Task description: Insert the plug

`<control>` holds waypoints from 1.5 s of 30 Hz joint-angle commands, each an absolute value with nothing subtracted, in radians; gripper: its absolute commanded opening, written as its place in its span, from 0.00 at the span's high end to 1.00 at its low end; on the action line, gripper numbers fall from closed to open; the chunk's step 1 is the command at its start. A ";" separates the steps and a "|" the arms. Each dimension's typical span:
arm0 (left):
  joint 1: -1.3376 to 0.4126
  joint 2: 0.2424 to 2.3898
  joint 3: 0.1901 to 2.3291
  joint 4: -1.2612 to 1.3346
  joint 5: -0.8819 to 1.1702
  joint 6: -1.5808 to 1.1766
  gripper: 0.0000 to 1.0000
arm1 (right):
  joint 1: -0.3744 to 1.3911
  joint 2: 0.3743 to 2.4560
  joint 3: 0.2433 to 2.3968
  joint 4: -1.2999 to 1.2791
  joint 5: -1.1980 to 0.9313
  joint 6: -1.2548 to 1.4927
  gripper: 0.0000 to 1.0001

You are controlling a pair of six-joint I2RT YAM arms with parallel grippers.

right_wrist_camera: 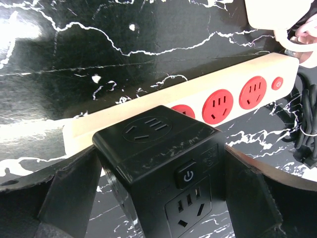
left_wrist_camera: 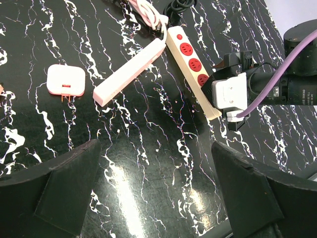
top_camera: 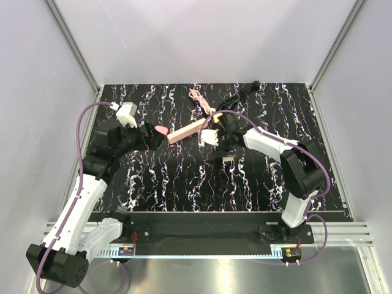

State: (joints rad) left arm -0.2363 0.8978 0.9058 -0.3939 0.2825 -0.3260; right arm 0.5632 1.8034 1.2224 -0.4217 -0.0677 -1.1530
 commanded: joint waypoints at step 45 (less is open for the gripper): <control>-0.232 0.890 0.900 -0.334 0.316 -0.330 0.01 | 0.565 1.704 1.239 -0.471 -0.118 -1.140 0.00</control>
